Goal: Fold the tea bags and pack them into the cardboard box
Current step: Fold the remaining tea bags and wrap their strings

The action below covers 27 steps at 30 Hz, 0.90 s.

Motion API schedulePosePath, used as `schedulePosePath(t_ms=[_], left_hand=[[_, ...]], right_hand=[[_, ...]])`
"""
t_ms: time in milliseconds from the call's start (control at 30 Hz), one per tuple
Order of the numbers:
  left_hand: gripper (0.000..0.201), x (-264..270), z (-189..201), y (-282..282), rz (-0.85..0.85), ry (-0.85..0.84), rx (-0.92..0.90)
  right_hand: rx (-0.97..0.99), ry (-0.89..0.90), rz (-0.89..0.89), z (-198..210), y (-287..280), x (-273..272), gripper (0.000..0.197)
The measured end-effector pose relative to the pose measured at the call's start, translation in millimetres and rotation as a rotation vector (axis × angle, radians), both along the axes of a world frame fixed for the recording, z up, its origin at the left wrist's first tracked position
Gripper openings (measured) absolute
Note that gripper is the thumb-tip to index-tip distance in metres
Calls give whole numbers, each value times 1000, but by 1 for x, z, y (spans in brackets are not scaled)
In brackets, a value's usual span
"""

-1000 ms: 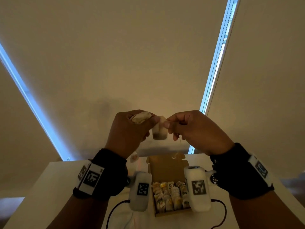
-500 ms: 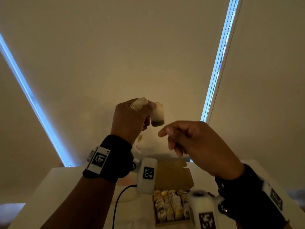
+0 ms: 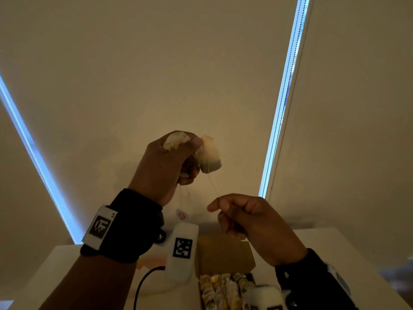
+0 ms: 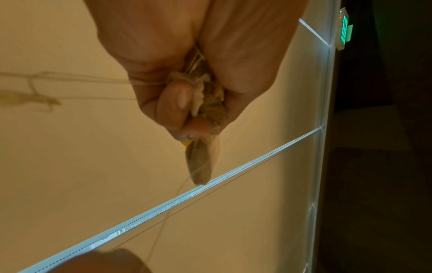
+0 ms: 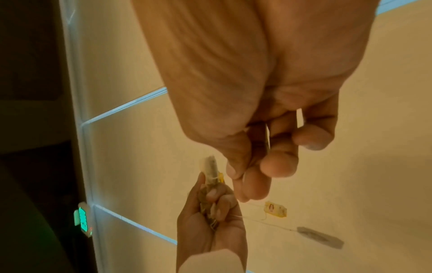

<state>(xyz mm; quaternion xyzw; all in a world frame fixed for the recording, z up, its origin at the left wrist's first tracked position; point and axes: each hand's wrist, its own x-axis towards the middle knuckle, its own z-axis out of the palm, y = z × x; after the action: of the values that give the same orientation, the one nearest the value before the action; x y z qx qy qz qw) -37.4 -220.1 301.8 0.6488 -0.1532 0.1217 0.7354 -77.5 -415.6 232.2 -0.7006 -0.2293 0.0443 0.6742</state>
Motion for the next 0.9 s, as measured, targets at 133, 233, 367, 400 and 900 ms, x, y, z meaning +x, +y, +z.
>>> schedulePosePath(t_ms=[133,233,367,400,900], left_hand=[[12,-6,4,-1,-73,20,-40],[12,-10,4,0,-123,5,14],[16,-11,0,1,-113,-68,203],[18,-10,-1,1,-93,-77,259],[24,6,-16,-11,214,-100,401]], right_hand=[[146,165,39,3,-3,10,28],[200,275,45,13,-5,20,28],[111,208,-21,39,-6,30,20],[48,151,-64,45,-6,32,22],[114,-90,-328,28,42,30,28]])
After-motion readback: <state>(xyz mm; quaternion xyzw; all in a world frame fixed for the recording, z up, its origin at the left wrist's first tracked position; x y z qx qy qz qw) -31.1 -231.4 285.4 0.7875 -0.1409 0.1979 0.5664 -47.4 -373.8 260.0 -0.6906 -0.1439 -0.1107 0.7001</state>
